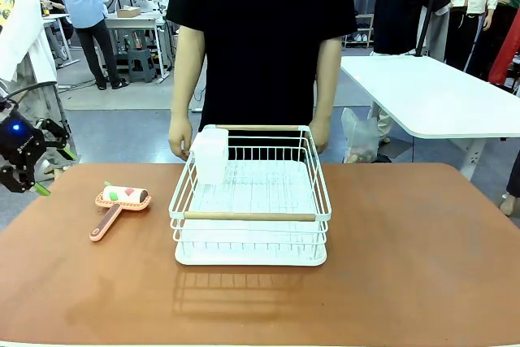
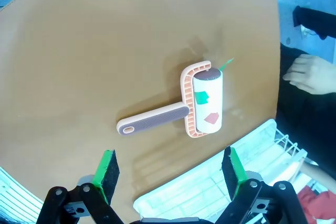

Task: Clean the table.
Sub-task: Place the Lint Roller down when the Dish drying rack is positioned in the middle of the table.

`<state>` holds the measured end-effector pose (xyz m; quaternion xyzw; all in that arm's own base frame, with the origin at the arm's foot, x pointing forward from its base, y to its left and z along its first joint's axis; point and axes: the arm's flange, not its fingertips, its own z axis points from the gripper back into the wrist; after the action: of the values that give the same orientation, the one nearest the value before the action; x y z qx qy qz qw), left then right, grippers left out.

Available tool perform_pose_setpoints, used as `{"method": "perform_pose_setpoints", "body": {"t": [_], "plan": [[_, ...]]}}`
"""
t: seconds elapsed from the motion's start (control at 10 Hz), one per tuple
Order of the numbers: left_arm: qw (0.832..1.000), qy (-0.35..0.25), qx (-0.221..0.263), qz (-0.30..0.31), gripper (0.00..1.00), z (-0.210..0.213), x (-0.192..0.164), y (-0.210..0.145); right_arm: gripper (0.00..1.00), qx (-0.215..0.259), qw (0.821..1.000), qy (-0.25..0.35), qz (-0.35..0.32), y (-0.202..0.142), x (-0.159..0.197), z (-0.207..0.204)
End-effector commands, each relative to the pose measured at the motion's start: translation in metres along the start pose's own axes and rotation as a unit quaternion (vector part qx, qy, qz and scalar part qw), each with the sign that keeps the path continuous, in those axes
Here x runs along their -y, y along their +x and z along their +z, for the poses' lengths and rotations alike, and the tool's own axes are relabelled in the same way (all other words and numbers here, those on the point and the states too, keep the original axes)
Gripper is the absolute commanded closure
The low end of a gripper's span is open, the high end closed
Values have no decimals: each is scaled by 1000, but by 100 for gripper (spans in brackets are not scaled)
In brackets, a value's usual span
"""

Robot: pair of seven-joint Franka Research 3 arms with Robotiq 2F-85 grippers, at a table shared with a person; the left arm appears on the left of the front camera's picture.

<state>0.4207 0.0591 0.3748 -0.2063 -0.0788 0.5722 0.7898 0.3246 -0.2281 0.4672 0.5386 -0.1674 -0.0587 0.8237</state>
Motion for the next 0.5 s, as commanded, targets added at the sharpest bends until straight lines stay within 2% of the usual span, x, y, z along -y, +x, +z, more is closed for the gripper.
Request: {"method": "perform_pose_setpoints", "body": {"t": [0.0,0.4], "plan": [[1000,-8,8,-1,0,1,2,1,0,3,1000,8,8,0,-4,2],[1000,-8,8,-1,0,1,2,1,0,3,1000,8,8,0,-4,2]]}}
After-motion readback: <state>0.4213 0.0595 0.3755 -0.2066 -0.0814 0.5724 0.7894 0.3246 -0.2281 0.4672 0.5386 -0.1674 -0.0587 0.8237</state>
